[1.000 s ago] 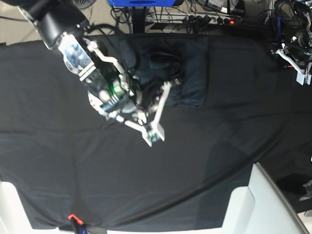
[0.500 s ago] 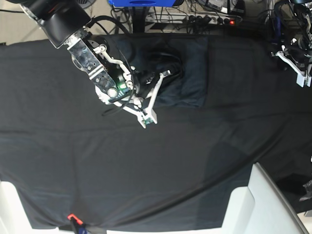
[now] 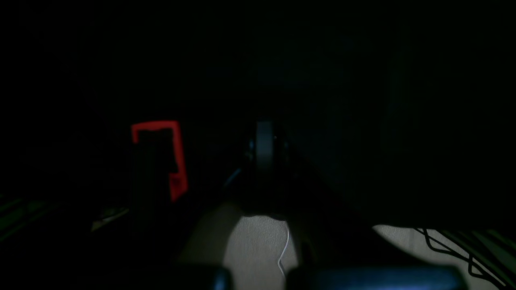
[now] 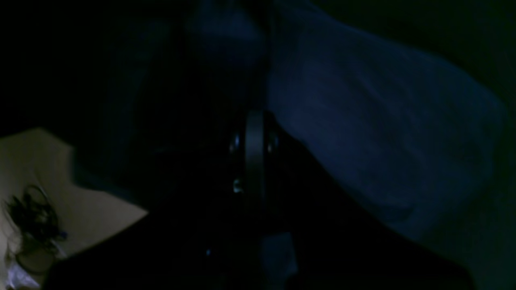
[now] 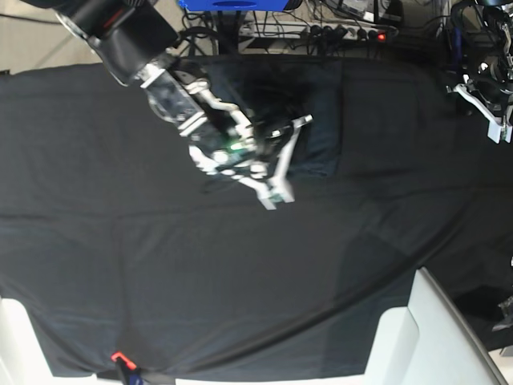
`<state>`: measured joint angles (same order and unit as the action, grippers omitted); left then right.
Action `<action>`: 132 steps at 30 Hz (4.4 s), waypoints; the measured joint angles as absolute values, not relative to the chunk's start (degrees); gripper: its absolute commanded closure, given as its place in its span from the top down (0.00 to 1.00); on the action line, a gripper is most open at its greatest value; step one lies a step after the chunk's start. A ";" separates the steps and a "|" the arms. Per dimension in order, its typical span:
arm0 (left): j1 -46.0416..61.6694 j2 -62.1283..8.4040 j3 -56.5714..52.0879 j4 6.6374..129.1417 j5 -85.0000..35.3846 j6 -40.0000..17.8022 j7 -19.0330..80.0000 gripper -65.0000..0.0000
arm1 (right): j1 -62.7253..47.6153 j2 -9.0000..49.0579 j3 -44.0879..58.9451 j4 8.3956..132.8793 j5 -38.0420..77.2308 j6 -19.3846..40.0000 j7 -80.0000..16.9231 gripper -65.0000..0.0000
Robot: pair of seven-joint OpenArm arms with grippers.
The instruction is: Fold the T-shirt properly
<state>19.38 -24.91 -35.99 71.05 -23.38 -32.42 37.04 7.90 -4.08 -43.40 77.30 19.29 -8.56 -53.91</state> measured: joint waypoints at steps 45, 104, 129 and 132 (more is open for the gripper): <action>18.65 -23.38 -36.01 70.30 -11.60 -32.40 32.64 0.00 | -0.03 4.12 -55.22 89.86 22.46 -8.58 -57.25 0.00; 20.01 -26.70 -35.42 61.49 -7.75 -39.72 24.01 0.00 | 11.86 -3.44 -69.34 78.15 22.09 -18.09 -49.25 0.41; 19.81 -26.70 -35.27 61.47 -7.75 -39.72 24.18 0.00 | 10.55 -3.36 -69.38 78.11 17.58 -24.64 -49.25 0.13; 19.81 -26.70 -35.27 61.49 -7.75 -39.70 24.18 0.00 | 10.57 -3.51 -69.38 77.78 17.56 -24.62 -49.23 0.10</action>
<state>19.81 -26.70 -35.27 61.49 -7.75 -39.70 24.18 10.57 -3.51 -69.38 77.78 17.56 -24.62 -49.23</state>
